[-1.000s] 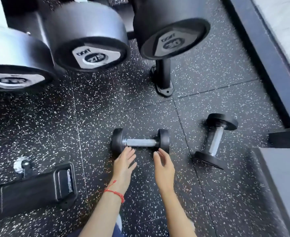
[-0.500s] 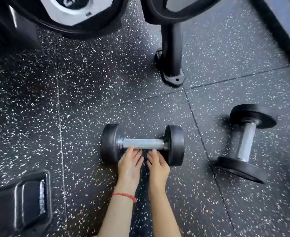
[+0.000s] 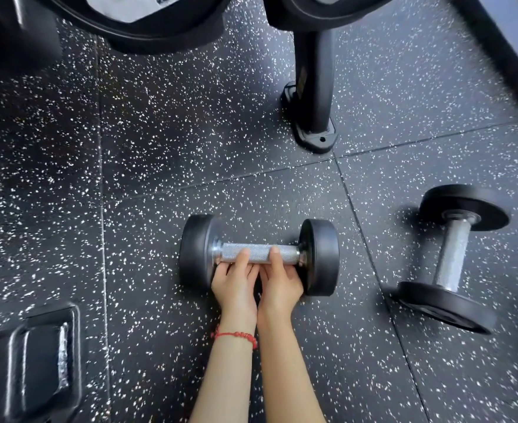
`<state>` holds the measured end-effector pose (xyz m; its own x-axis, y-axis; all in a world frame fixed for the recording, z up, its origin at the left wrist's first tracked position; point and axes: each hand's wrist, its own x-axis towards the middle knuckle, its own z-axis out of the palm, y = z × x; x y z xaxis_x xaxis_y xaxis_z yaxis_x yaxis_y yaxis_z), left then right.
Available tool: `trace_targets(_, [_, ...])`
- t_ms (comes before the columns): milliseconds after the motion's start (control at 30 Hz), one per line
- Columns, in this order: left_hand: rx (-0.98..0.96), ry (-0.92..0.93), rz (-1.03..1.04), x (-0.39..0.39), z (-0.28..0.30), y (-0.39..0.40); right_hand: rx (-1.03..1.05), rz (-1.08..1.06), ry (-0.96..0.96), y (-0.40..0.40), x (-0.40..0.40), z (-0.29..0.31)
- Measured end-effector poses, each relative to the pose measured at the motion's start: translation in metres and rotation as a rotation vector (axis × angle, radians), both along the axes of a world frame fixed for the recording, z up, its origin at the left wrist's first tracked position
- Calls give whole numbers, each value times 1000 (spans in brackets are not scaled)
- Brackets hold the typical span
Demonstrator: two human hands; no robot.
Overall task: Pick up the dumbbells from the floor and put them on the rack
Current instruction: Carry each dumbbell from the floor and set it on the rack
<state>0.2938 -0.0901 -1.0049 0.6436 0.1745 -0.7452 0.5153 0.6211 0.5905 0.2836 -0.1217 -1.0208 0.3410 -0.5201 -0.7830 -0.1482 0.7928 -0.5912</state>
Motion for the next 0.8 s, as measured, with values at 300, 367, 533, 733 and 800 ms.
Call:
trace_targets(300, [60,-25,45,4,-3,-7,-55,-3,2,-1,3,-3])
trace_targets(367, [60,-28,54,1,-3,-7,-59,9,2,-1,1,-2])
trace_targets(533, [71,-6,92,-4,-2,-8,-49,23,-1,-2,-4,0])
trace_targets(733, [146,0,69,-20,11,-6,19,-6,20,-1,-20,16])
trace_targets(800, [164,3,66,-28,17,-6,38,-12,29,-1,-28,21])
